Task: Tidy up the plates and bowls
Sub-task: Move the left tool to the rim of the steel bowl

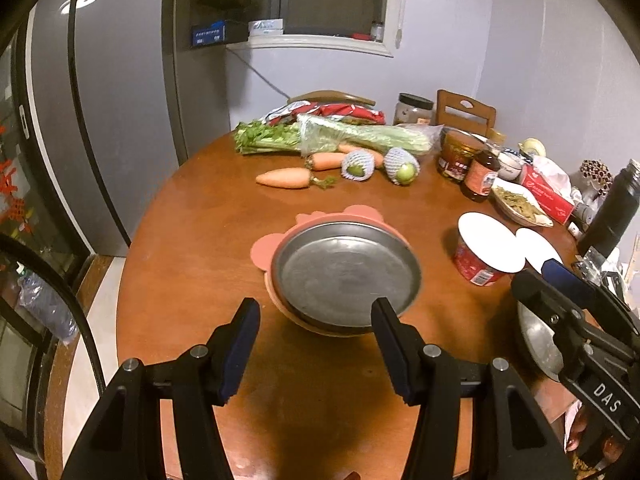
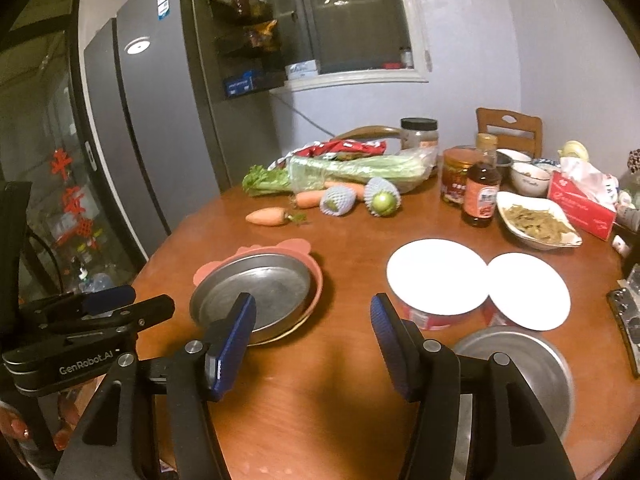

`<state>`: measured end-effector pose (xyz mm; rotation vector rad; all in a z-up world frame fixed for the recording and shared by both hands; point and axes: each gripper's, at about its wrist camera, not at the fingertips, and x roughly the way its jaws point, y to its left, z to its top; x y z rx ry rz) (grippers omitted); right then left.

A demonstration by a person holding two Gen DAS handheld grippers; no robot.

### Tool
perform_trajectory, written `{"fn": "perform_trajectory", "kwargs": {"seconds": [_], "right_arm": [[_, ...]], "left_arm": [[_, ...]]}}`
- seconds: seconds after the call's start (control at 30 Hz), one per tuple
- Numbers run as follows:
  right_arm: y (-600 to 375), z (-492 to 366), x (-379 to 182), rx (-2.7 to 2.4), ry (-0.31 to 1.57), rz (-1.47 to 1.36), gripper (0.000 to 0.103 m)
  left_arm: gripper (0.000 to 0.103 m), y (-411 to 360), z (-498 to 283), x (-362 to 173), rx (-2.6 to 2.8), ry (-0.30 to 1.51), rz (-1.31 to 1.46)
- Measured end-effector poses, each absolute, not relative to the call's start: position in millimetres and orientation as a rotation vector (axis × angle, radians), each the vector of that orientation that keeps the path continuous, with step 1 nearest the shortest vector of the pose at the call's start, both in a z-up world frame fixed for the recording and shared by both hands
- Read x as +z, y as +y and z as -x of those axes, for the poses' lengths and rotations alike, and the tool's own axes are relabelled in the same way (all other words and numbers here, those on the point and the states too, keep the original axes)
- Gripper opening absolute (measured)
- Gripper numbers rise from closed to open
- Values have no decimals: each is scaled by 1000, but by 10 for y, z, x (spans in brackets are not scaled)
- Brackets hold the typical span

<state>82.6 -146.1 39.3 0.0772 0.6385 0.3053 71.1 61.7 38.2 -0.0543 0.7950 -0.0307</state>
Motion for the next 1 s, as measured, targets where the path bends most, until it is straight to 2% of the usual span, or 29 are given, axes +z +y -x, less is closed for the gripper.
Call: {"fn": "perform_trajectory", "kwargs": {"seconds": [0.6,1.0], "right_arm": [[-2239,-476,579,195,532,-64,64],[-3048,-412,526,84,528,-65,65]], "left_arm": [[58,-106,-613,630,-83,748,8],[58,-873,-766,566,-178,778,-54]]}}
